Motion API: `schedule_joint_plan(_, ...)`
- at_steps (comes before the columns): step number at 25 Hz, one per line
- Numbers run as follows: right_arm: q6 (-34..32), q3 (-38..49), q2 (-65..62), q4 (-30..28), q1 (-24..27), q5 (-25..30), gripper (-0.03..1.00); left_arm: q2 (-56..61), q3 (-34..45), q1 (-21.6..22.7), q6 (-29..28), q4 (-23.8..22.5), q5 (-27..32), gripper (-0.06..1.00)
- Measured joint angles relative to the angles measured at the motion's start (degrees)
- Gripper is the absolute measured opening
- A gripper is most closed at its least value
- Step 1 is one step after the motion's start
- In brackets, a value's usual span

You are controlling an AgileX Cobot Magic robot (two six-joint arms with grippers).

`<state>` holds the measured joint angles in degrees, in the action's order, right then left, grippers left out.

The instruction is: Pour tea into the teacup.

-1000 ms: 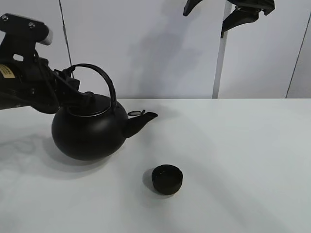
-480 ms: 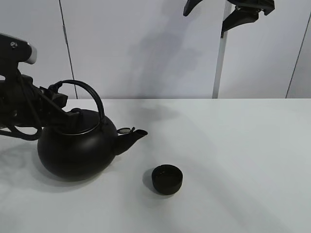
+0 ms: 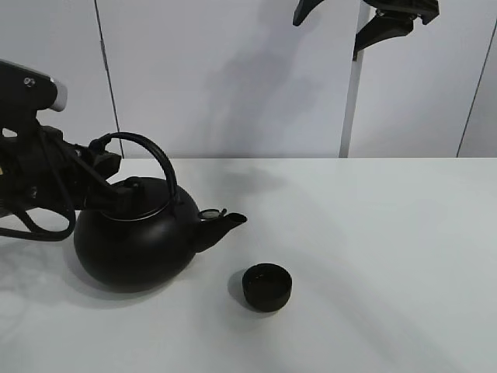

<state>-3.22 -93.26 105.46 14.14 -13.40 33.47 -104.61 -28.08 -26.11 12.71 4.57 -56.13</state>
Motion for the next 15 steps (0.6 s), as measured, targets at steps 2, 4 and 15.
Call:
schedule_joint_plan(2, 0.0, 0.0, 0.0, 0.0, 0.0, 0.0, 0.61, 0.0, 0.0, 0.0, -0.19, -0.25, 0.12, 0.1)
schedule_joint_plan(4, 0.0, 0.0, 0.0, 0.0, 0.0, 0.0, 0.61, 0.0, 0.0, 0.0, -0.26, -0.44, 0.17, 0.1)
schedule_joint_plan(15, 0.0, 0.0, 0.0, 0.0, 0.0, 0.0, 0.61, 0.0, 0.0, 0.0, -1.2, -0.61, 1.86, 0.1)
